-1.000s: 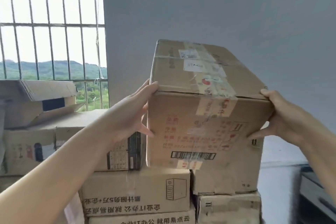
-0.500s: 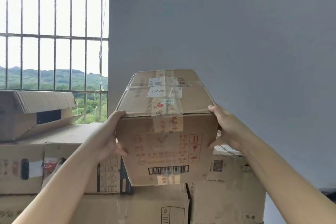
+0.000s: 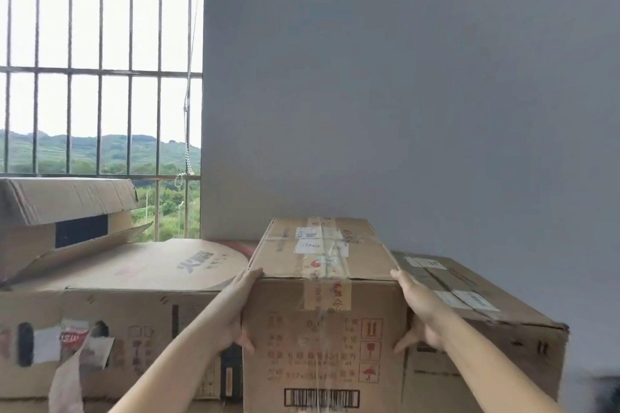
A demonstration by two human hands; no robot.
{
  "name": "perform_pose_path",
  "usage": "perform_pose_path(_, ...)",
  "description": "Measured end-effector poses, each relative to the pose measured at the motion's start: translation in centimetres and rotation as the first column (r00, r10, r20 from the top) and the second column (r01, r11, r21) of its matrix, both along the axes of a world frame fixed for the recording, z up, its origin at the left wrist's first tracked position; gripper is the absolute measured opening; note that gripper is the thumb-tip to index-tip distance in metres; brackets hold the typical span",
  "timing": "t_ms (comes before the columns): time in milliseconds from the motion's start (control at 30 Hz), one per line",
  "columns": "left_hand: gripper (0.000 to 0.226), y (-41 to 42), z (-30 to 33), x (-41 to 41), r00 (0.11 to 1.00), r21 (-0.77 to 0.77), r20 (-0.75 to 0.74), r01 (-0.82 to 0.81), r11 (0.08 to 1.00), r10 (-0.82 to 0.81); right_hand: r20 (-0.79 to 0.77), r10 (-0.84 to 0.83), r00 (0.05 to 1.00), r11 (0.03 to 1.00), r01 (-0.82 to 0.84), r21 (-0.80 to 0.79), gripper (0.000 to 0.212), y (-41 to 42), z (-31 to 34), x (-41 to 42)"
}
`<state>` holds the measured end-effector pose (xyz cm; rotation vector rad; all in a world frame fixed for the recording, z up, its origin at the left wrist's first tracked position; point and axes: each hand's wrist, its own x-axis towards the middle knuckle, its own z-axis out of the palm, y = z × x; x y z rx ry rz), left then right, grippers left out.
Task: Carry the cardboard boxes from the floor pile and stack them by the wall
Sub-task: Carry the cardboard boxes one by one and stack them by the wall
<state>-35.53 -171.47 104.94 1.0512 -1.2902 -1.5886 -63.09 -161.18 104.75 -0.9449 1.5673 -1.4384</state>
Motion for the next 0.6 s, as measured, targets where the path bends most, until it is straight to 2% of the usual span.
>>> perform_pose_path(67,0.037,-1.1,-0.5,-0.2,0.998,-0.058,0.046,0.054,0.997,-0.051,0.014,0.016,1.000,1.000,-0.016,0.016,0.054,-1.0,-0.3,-0.5)
perform_pose_path(133,0.046,-1.9,-0.2,-0.3,0.988,-0.132,0.150,0.053,0.990,-0.032,-0.026,0.001,1.000,1.000,-0.001,0.024,0.059,-1.4,0.1,-0.7)
perform_pose_path(200,0.056,-2.4,0.0,-0.4,0.956,-0.280,0.288,0.024,0.960,0.060,-0.175,-0.048,0.983,0.999,0.048,-0.004,0.063,-1.4,0.4,-0.4)
perform_pose_path(233,0.059,-2.6,-0.2,-0.5,0.923,-0.418,0.353,0.011,0.909,0.151,-0.330,-0.113,0.937,0.994,0.104,-0.044,0.070,-1.2,0.1,-0.2)
perform_pose_path(267,0.062,-2.5,-0.5,-0.6,0.874,-0.587,0.400,0.014,0.809,0.276,-0.534,-0.195,0.823,0.981,0.167,-0.102,0.078,-0.9,-0.4,0.0)
perform_pose_path(300,0.065,-2.2,-1.1,-0.6,0.812,-0.755,0.401,0.032,0.655,0.424,-0.717,-0.280,0.638,0.960,0.202,-0.195,0.083,-0.5,-1.1,0.3)
perform_pose_path(333,0.067,-2.0,-1.9,-0.6,0.751,-0.889,0.347,0.072,0.453,0.562,-0.833,-0.356,0.424,0.934,0.177,-0.310,0.081,-0.2,-2.1,0.6)
perform_pose_path(400,0.073,-1.9,-4.1,-1.0,0.627,-0.967,0.217,0.243,0.077,0.748,-0.888,-0.459,0.017,0.888,0.015,-0.459,0.071,-0.2,-4.7,1.0)
perform_pose_path(433,0.076,-2.1,-5.2,-1.4,0.575,-0.937,0.186,0.349,-0.034,0.797,-0.870,-0.473,-0.140,0.881,-0.046,-0.471,0.069,-0.6,-6.0,1.0)
perform_pose_path(467,0.080,-2.6,-6.2,-1.6,0.527,-0.893,0.182,0.442,-0.085,0.830,-0.854,-0.459,-0.244,0.887,-0.076,-0.455,0.069,-1.0,-6.9,0.9)
perform_pose_path(500,0.083,-3.2,-7.0,-1.9,0.493,-0.857,0.180,0.504,-0.111,0.851,-0.841,-0.446,-0.305,0.893,-0.087,-0.442,0.070,-1.6,-7.5,0.6)
perform_pose_path(533,0.086,-4.0,-7.4,-2.1,0.478,-0.839,0.175,0.530,-0.124,0.861,-0.834,-0.441,-0.332,0.895,-0.095,-0.436,0.071,-2.2,-7.6,0.2)
perform_pose_path(600,0.093,-5.3,-7.2,-2.4,0.477,-0.847,0.175,0.519,-0.115,0.861,-0.831,-0.449,-0.329,0.891,-0.098,-0.443,0.076,-3.7,-7.1,-0.6)
